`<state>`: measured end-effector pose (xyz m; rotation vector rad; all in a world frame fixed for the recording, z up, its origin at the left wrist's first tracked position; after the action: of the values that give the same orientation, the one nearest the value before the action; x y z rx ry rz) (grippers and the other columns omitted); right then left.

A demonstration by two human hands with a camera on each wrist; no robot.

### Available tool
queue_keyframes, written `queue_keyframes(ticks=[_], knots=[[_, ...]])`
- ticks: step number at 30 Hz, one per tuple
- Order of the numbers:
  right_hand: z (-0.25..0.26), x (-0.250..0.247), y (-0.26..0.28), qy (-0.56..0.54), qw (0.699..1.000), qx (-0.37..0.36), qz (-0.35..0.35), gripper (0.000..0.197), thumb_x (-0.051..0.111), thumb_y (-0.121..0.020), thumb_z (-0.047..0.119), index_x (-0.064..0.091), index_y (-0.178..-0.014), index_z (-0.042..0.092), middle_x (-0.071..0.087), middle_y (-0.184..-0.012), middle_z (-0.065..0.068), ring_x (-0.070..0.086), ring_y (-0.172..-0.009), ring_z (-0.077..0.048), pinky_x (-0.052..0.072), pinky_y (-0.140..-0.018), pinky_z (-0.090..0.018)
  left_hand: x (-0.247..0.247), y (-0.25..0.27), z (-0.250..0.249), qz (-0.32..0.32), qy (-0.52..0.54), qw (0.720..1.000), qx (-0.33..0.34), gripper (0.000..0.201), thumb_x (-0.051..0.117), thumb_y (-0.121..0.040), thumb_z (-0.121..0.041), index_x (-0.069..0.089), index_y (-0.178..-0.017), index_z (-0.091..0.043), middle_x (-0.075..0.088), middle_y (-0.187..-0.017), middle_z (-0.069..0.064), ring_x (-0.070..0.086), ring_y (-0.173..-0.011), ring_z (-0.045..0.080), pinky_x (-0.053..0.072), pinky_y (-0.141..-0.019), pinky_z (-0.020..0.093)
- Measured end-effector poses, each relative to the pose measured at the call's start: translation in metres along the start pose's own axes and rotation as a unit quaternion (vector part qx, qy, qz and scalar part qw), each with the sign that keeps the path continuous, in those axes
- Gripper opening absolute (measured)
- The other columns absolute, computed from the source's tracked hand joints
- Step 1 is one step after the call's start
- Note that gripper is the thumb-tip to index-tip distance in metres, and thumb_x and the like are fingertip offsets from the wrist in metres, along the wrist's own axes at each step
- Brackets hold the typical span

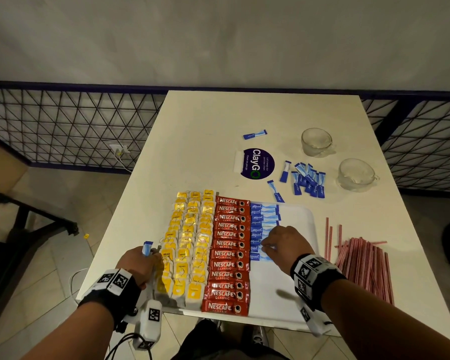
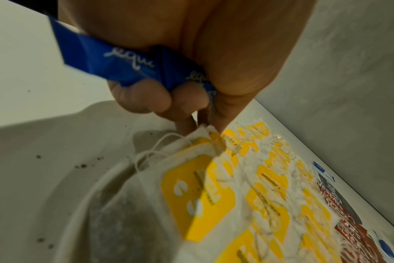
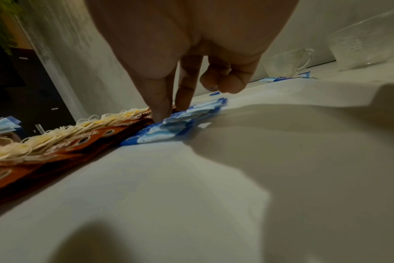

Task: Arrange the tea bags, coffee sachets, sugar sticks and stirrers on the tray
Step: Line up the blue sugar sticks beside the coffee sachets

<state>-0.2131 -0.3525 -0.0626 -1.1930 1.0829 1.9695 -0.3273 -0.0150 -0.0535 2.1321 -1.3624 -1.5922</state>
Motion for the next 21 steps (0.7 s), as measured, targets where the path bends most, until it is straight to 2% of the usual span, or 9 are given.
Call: queue_keyframes(ticks=[3, 7, 10, 13, 21], knots=[[0.001, 0.000, 0.002, 0.002, 1.000, -0.008, 0.015, 0.032, 0.043, -0.098, 0.039, 0.064, -0.121, 0.033, 0.059, -0.123, 0.005, 0.051, -0.111, -0.021, 0.039, -0.099, -0.032, 0.000, 0.000, -0.001, 0.002, -0.003, 1.000, -0.002, 0.026, 0.057, -0.094, -0.033, 0.059, -0.087, -0.008, 0.059, -0.067, 0.014, 0.050, -0.051, 0.024, 0.044, -0.045, 0.025], [0.002, -0.003, 0.005, 0.003, 1.000, 0.001, 0.000, 0.032, 0.041, -0.099, 0.035, 0.068, -0.115, 0.029, 0.062, -0.118, 0.003, 0.051, -0.107, -0.021, 0.042, -0.094, -0.032, 0.001, 0.001, -0.001, 0.001, 0.004, 1.000, -0.003, 0.025, 0.057, -0.094, -0.032, 0.060, -0.089, -0.008, 0.060, -0.070, 0.014, 0.050, -0.052, 0.024, 0.043, -0.045, 0.025], [0.002, 0.000, 0.007, -0.036, 0.999, -0.011, -0.011, 0.029, 0.049, -0.095, 0.041, 0.069, -0.115, 0.032, 0.063, -0.118, 0.008, 0.051, -0.111, -0.017, 0.040, -0.097, -0.029, 0.000, 0.001, -0.001, 0.003, 0.006, 1.000, -0.003, 0.024, 0.057, -0.094, -0.032, 0.061, -0.092, -0.008, 0.061, -0.072, 0.014, 0.051, -0.053, 0.024, 0.043, -0.046, 0.025], [0.005, 0.006, 0.009, -0.052, 0.998, -0.032, 0.013, 0.029, 0.055, -0.091, 0.045, 0.069, -0.114, 0.032, 0.062, -0.118, 0.009, 0.050, -0.113, -0.015, 0.039, -0.097, -0.026, 0.000, 0.001, -0.002, 0.003, 0.008, 1.000, 0.001, 0.022, 0.058, -0.094, -0.031, 0.059, -0.090, -0.010, 0.059, -0.070, 0.013, 0.050, -0.052, 0.023, 0.043, -0.044, 0.024], [0.002, 0.005, 0.011, -0.027, 0.999, -0.030, 0.014, 0.028, 0.050, -0.096, 0.038, 0.067, -0.117, 0.034, 0.062, -0.122, 0.009, 0.051, -0.110, -0.018, 0.040, -0.097, -0.028, 0.002, 0.001, 0.000, 0.002, 0.018, 1.000, 0.005, 0.019, 0.060, -0.093, -0.028, 0.061, -0.091, -0.010, 0.059, -0.070, 0.013, 0.049, -0.050, 0.023, 0.041, -0.043, 0.024]])
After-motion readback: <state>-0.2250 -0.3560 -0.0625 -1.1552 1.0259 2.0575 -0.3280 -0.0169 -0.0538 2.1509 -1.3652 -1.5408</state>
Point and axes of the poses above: each hand's wrist, its own y-axis away from the middle knuckle, its own x-axis out of the palm, z = x × y, the point moved 2 cm from there along -y, towards the middle knuckle
